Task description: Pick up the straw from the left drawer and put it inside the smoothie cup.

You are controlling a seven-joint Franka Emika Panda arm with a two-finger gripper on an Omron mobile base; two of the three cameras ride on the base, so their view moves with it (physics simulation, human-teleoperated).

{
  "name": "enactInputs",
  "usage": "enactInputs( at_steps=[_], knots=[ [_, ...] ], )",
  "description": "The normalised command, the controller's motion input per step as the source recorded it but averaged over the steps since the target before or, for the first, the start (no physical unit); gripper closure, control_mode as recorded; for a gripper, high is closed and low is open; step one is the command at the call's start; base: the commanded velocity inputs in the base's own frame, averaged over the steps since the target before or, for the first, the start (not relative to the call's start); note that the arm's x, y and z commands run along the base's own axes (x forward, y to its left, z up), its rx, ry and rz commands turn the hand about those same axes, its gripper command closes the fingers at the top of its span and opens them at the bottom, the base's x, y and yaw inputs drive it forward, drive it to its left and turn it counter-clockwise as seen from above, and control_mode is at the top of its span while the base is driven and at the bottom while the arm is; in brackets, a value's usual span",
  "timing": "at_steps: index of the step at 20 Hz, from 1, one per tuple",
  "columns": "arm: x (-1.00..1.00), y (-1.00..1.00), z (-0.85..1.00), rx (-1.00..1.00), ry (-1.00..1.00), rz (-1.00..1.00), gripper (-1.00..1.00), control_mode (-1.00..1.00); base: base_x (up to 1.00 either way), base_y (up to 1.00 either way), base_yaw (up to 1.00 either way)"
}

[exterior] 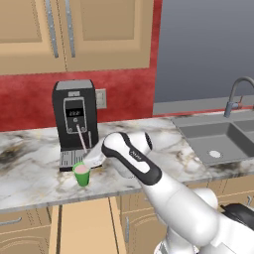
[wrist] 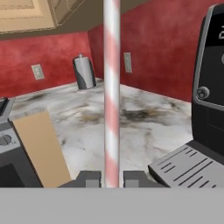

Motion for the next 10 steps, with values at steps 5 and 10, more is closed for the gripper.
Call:
enactInputs(
  at_steps=[5, 10],
  knots=[
    [0.0, 0.0, -0.29, 0.0, 0.0, 0.0, 1.0, -1.0, 0.0, 0.0, 0.0],
    [0.0, 0.01, -0.11, 0.0, 0.0, 0.0, 1.0, -1.0, 0.0, 0.0, 0.0]
  ],
)
